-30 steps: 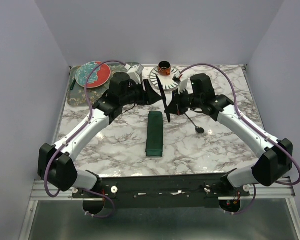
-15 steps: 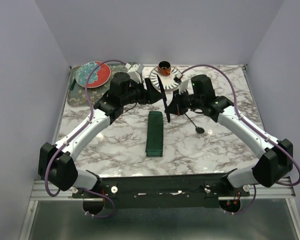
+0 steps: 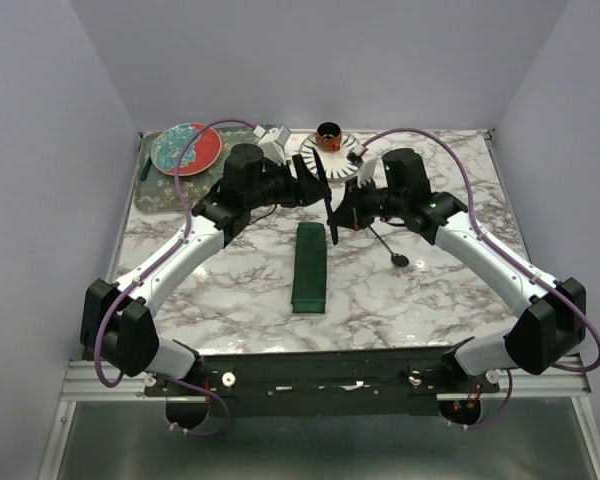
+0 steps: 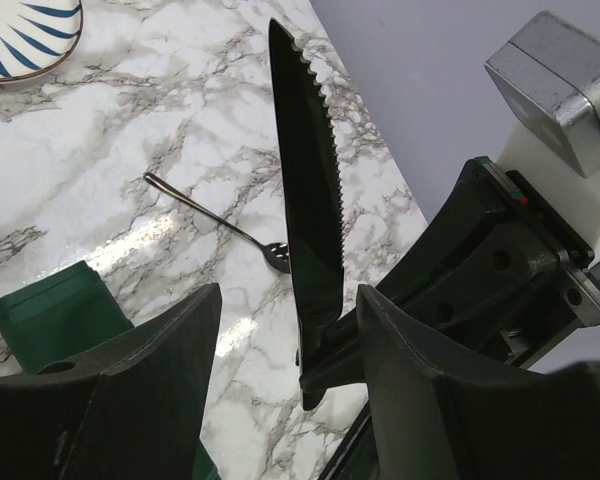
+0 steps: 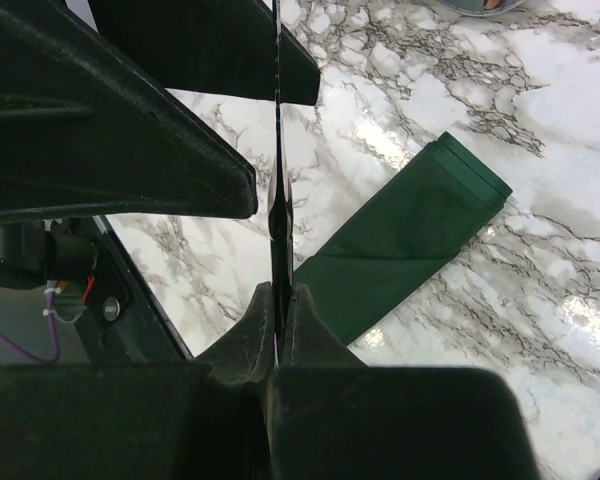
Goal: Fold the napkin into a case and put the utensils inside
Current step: Pass from the right arm to the left, then pass from the left arm to the right
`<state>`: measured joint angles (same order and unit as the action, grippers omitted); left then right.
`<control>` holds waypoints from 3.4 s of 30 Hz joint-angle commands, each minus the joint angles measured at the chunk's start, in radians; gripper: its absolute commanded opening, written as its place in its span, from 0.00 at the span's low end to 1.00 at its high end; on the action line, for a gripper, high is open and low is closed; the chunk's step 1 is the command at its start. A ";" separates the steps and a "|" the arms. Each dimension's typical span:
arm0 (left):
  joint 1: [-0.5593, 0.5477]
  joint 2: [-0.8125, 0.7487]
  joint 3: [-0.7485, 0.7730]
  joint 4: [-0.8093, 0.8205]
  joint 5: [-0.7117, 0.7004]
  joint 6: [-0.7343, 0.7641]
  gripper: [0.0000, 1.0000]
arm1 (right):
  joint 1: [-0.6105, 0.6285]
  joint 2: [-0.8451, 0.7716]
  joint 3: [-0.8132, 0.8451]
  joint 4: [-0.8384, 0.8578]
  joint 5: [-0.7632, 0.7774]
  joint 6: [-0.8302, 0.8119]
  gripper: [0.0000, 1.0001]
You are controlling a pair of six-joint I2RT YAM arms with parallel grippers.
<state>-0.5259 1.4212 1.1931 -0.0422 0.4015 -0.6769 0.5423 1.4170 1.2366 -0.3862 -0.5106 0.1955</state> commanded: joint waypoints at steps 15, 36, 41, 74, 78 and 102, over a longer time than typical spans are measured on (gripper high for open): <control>-0.005 0.018 0.023 0.096 0.079 -0.013 0.50 | 0.007 -0.020 -0.016 0.066 -0.074 0.032 0.01; 0.029 0.077 0.121 -0.193 0.011 0.117 0.00 | -0.021 -0.016 0.004 0.035 -0.072 0.021 0.62; 0.043 0.156 0.191 -0.350 -0.049 0.152 0.00 | -0.099 -0.026 -0.011 -0.026 -0.063 -0.037 0.82; 0.044 0.479 0.339 -0.421 -0.153 0.160 0.00 | -0.266 -0.015 -0.095 -0.083 -0.051 -0.154 1.00; 0.046 0.466 0.336 -0.400 -0.150 0.168 0.00 | -0.266 0.055 -0.065 -0.066 -0.132 -0.150 0.96; 0.055 0.472 0.342 -0.372 -0.116 0.180 0.00 | -0.079 0.480 -0.046 0.521 -0.281 -0.027 0.71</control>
<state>-0.4778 1.9038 1.5219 -0.4351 0.2687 -0.5228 0.4458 1.8584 1.1484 0.0631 -0.7952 0.1509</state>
